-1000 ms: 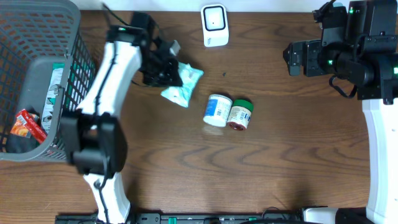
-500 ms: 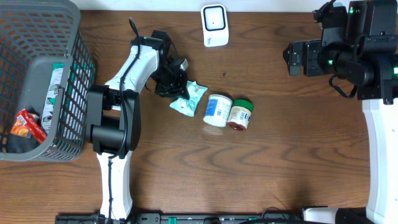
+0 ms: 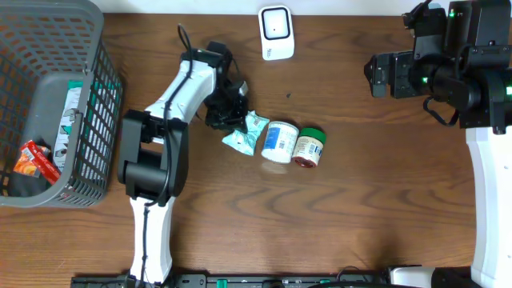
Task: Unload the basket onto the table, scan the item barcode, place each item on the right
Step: 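Carry the wipes pack and place it left of the white tub, then open the left gripper and withdraw toward the basket, then grasp the red stick sachet in the basket with the left gripper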
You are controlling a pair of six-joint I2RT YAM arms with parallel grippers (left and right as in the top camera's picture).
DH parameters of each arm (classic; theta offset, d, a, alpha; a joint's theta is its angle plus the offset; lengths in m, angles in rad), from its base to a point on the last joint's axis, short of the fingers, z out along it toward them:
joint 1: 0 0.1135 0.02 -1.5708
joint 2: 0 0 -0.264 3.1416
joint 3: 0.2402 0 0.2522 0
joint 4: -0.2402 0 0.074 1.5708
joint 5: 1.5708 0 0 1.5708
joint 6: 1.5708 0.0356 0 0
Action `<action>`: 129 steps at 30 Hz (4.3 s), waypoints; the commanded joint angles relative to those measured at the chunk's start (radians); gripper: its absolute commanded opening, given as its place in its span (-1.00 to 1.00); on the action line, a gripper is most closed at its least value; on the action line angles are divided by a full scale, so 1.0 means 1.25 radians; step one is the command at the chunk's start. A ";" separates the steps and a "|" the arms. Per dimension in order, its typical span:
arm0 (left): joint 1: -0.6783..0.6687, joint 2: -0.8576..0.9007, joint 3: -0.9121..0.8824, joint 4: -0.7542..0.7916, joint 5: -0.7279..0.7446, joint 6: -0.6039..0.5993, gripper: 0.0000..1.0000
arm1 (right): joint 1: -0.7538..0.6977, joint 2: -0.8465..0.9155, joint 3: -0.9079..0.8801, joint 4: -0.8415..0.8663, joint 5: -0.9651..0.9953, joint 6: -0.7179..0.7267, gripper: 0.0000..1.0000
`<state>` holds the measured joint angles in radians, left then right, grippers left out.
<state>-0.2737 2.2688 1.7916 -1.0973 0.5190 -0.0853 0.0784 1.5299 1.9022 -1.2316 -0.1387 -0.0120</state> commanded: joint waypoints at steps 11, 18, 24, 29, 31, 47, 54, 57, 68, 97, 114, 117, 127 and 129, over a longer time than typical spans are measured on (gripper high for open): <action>0.034 -0.074 0.028 -0.013 -0.069 -0.005 0.33 | 0.006 0.000 0.011 0.000 -0.001 -0.009 0.99; 0.037 -0.125 0.027 -0.028 -0.070 -0.002 -0.39 | 0.006 0.000 0.011 0.000 -0.001 -0.009 0.98; 0.028 -0.122 -0.043 -0.024 -0.175 -0.002 -0.76 | 0.006 0.000 0.011 0.000 -0.001 -0.009 0.99; 0.017 -0.122 -0.142 0.051 -0.189 -0.002 -0.76 | 0.006 0.000 0.011 0.000 -0.001 -0.009 0.99; 0.011 -0.122 -0.197 0.107 -0.194 -0.003 -0.76 | 0.006 0.000 0.011 0.000 -0.001 -0.009 0.99; -0.009 -0.126 -0.215 0.084 -0.207 -0.041 -0.75 | 0.006 0.000 0.011 0.000 -0.001 -0.009 0.99; -0.006 -0.129 -0.188 0.157 -0.284 -0.031 -0.73 | 0.006 0.000 0.011 0.000 -0.001 -0.009 0.99; -0.009 -0.129 -0.188 0.208 -0.284 -0.032 -0.73 | 0.006 0.000 0.011 0.000 -0.001 -0.009 0.99; -0.053 -0.129 -0.214 0.211 -0.278 -0.031 -0.73 | 0.006 0.000 0.011 0.000 -0.001 -0.009 0.98; 0.329 -0.688 -0.045 0.220 -0.557 -0.078 0.32 | 0.006 0.000 0.011 0.000 -0.001 -0.009 0.98; 0.707 -0.449 -0.083 0.066 -0.557 -0.187 0.50 | 0.006 0.000 0.011 0.000 -0.001 -0.009 0.98; 0.711 -0.391 -0.083 0.058 -0.557 -0.157 0.50 | 0.006 0.000 0.011 0.000 -0.001 -0.009 0.98; 0.715 -0.346 -0.141 0.079 -0.594 -0.148 0.53 | 0.006 0.000 0.011 0.000 -0.001 -0.009 0.99; 0.715 -0.346 -0.168 0.097 -0.608 -0.147 0.53 | 0.006 0.000 0.011 0.000 -0.001 -0.009 0.99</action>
<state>0.6136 1.8351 1.6291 -0.9901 -0.1841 -0.2836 0.0784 1.5299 1.9022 -1.2320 -0.1387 -0.0120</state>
